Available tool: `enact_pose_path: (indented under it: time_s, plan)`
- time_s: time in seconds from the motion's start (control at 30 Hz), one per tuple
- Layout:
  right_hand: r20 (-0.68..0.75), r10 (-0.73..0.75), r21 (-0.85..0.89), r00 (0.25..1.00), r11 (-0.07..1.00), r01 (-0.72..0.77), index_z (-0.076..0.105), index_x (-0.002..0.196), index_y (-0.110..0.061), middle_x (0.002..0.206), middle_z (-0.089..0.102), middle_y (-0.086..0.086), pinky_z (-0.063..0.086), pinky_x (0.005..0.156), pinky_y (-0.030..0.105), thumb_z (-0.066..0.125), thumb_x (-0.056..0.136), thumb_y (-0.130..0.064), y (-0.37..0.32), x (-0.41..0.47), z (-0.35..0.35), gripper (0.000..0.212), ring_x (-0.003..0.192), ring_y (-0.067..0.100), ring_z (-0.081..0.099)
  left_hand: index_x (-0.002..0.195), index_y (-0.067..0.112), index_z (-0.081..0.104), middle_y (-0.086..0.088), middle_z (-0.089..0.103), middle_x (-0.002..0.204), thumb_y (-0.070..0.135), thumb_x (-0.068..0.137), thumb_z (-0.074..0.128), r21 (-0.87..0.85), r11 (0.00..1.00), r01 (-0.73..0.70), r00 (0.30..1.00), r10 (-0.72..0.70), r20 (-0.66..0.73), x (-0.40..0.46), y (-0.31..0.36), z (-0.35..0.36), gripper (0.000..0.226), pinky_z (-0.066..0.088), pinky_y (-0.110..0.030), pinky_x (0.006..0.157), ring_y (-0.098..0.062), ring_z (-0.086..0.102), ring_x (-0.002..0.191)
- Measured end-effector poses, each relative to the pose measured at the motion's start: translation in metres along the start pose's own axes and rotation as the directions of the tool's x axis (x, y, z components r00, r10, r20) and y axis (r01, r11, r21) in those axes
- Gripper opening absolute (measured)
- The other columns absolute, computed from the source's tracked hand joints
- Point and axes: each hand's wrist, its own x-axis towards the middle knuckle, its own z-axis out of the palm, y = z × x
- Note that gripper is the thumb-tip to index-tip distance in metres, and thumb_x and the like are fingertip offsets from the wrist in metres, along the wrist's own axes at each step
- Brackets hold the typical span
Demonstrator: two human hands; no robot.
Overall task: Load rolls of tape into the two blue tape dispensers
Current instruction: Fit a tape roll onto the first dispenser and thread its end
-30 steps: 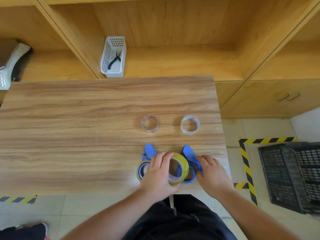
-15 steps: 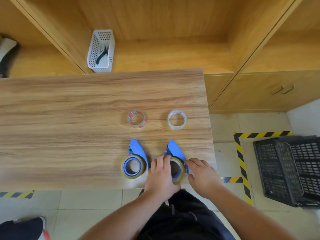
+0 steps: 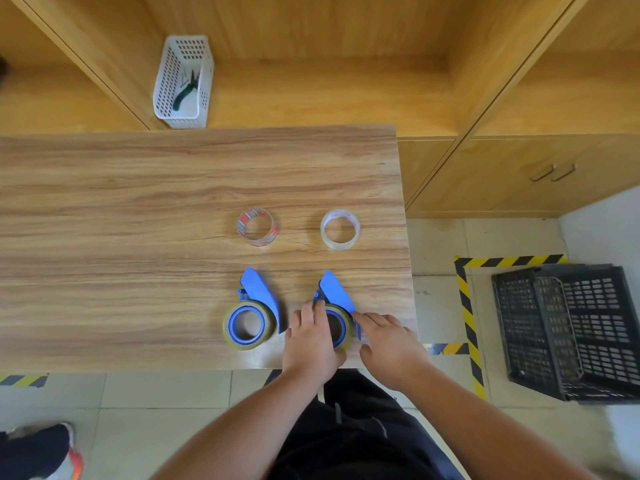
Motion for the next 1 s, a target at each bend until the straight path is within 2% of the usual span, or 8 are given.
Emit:
enact_pose_path:
  time_s: [0.27, 0.43, 0.53, 0.6, 0.7, 0.77, 0.87, 1.0]
  plan:
    - [-0.001, 0.014, -0.042, 1.000, 0.999, -0.015, 0.024, 0.157, -0.032, 0.161, 0.033, -0.009, 0.033, 0.115, 0.040, 0.045, 0.098, -0.028, -0.009, 0.001, -0.002, 0.063, 0.145, 0.018, 0.030, 0.161, 0.019, 0.014, -0.003, 0.021, 0.163, 0.047, 0.085, 0.072, 0.000, 0.996, -0.090, 0.996, 0.090, -0.020, -0.003, -0.013, -0.009, 0.100, 0.039, -0.043, 0.117, -0.027, 0.029, 0.147]
    - [-0.081, 0.020, -0.058, 0.996, 0.998, -0.025, 0.035, 0.151, -0.024, 0.153, 0.039, -0.003, 0.040, 0.108, 0.039, 0.047, 0.096, -0.028, -0.026, 0.011, -0.010, 0.056, 0.137, 0.023, 0.035, 0.148, 0.025, 0.042, 0.005, 0.043, 0.145, 0.048, 0.091, 0.061, -0.111, 0.974, -0.200, 0.966, 0.177, -0.187, -0.012, -0.044, -0.027, 0.064, 0.046, -0.037, 0.108, -0.020, 0.047, 0.133]
    - [-0.126, -0.004, -0.011, 0.992, 1.000, 0.003, 0.034, 0.151, -0.022, 0.151, 0.040, -0.003, 0.041, 0.108, 0.039, 0.046, 0.097, -0.026, -0.051, 0.022, -0.016, 0.055, 0.137, 0.022, 0.034, 0.129, 0.023, 0.054, 0.004, 0.052, 0.125, 0.041, 0.091, 0.065, -0.215, 0.969, -0.118, 0.954, 0.051, -0.295, -0.012, -0.083, -0.043, 0.044, 0.050, -0.037, 0.095, -0.023, 0.057, 0.114]
    - [-0.127, -0.027, 0.024, 0.992, 0.999, 0.030, 0.033, 0.152, -0.022, 0.151, 0.041, -0.003, 0.043, 0.107, 0.039, 0.046, 0.096, -0.024, -0.071, 0.032, -0.016, 0.057, 0.136, 0.021, 0.035, 0.118, 0.020, 0.055, 0.005, 0.049, 0.114, 0.030, 0.089, 0.071, -0.352, 0.935, -0.029, 0.946, -0.088, -0.311, -0.010, -0.113, -0.053, 0.035, 0.048, -0.036, 0.087, -0.026, 0.058, 0.107]
    - [-0.085, -0.033, 0.066, 0.996, 0.997, 0.038, 0.031, 0.153, -0.022, 0.151, 0.043, 0.000, 0.045, 0.106, 0.042, 0.046, 0.096, -0.026, -0.104, 0.047, -0.009, 0.059, 0.138, 0.023, 0.038, 0.125, 0.016, 0.053, 0.003, 0.046, 0.123, 0.024, 0.088, 0.075, -0.485, 0.870, 0.089, 0.942, -0.232, -0.243, -0.005, -0.155, -0.065, 0.044, 0.040, -0.028, 0.087, -0.027, 0.057, 0.114]
    - [-0.044, -0.019, 0.088, 0.999, 0.996, 0.023, 0.028, 0.154, -0.021, 0.151, 0.043, 0.003, 0.045, 0.105, 0.044, 0.048, 0.095, -0.029, -0.124, 0.057, -0.003, 0.063, 0.137, 0.025, 0.041, 0.138, 0.017, 0.049, -0.002, 0.044, 0.137, 0.032, 0.087, 0.077, -0.501, 0.848, 0.174, 0.950, -0.278, -0.142, 0.002, -0.174, -0.070, 0.060, 0.037, -0.027, 0.090, -0.026, 0.055, 0.121]
    - [0.012, 0.029, 0.153, 0.999, 0.988, -0.031, 0.027, 0.154, -0.019, 0.148, 0.045, 0.008, 0.047, 0.100, 0.044, 0.051, 0.094, -0.031, -0.149, 0.071, 0.004, 0.065, 0.132, 0.030, 0.046, 0.148, 0.023, 0.042, -0.002, 0.041, 0.145, 0.047, 0.086, 0.077, -0.476, 0.844, 0.247, 0.960, -0.279, 0.003, 0.012, -0.186, -0.073, 0.075, 0.041, -0.032, 0.087, -0.027, 0.058, 0.121]
    - [0.048, 0.101, 0.235, 0.994, 0.966, -0.109, 0.031, 0.149, -0.021, 0.134, 0.052, 0.011, 0.049, 0.079, 0.042, 0.054, 0.092, -0.037, -0.167, 0.089, 0.016, 0.064, 0.115, 0.033, 0.056, 0.149, 0.021, 0.041, -0.005, 0.045, 0.140, 0.046, 0.089, 0.074, -0.424, 0.868, 0.260, 0.965, -0.245, 0.090, 0.026, -0.190, -0.070, 0.074, 0.041, -0.032, 0.083, -0.029, 0.059, 0.115]
